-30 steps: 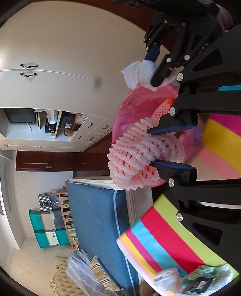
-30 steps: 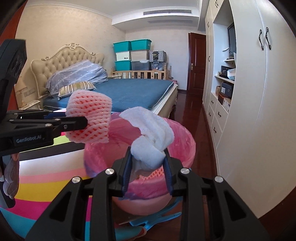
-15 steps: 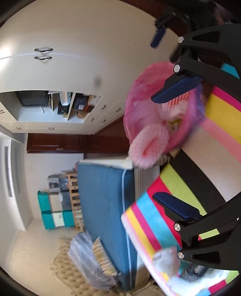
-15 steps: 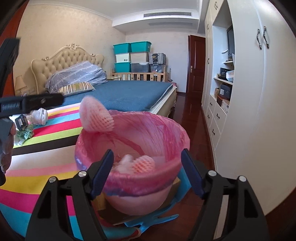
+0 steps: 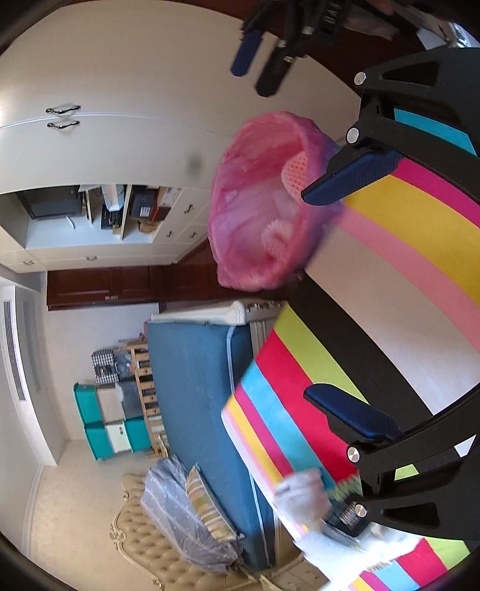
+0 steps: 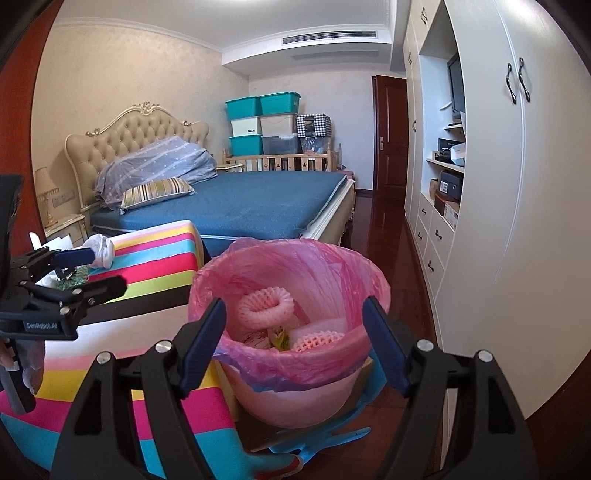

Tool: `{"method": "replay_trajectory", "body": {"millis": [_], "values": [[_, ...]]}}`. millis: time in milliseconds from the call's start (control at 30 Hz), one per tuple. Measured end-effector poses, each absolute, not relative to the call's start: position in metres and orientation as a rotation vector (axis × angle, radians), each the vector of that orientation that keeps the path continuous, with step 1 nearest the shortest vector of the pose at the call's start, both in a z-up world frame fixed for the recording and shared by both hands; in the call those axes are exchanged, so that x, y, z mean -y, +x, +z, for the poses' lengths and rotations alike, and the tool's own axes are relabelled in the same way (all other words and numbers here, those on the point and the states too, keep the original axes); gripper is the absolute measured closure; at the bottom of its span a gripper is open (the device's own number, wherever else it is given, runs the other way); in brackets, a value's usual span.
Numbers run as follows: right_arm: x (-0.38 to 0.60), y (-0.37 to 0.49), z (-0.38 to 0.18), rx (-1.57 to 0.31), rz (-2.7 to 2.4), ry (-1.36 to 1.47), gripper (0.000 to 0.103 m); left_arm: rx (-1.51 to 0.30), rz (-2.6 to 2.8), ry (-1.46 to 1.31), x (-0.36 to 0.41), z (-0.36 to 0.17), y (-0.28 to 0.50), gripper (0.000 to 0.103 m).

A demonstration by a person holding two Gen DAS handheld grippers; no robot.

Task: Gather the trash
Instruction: 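Move both open tools back over the striped cloth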

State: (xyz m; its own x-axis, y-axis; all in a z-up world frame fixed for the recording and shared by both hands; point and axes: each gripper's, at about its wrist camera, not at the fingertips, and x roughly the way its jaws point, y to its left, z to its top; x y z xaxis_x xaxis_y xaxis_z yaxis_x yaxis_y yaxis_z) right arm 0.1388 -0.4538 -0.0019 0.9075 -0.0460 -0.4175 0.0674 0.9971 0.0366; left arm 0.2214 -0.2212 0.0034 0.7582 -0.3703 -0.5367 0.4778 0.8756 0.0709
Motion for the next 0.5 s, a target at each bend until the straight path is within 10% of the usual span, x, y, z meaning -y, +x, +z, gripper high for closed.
{"method": "replay_trajectory", "body": {"millis": [500], "values": [[0.32,0.166,-0.012,-0.503,0.194,-0.018,0.026,-0.546,-0.066,0.238,0.053,-0.017,0.161,0.012]]}}
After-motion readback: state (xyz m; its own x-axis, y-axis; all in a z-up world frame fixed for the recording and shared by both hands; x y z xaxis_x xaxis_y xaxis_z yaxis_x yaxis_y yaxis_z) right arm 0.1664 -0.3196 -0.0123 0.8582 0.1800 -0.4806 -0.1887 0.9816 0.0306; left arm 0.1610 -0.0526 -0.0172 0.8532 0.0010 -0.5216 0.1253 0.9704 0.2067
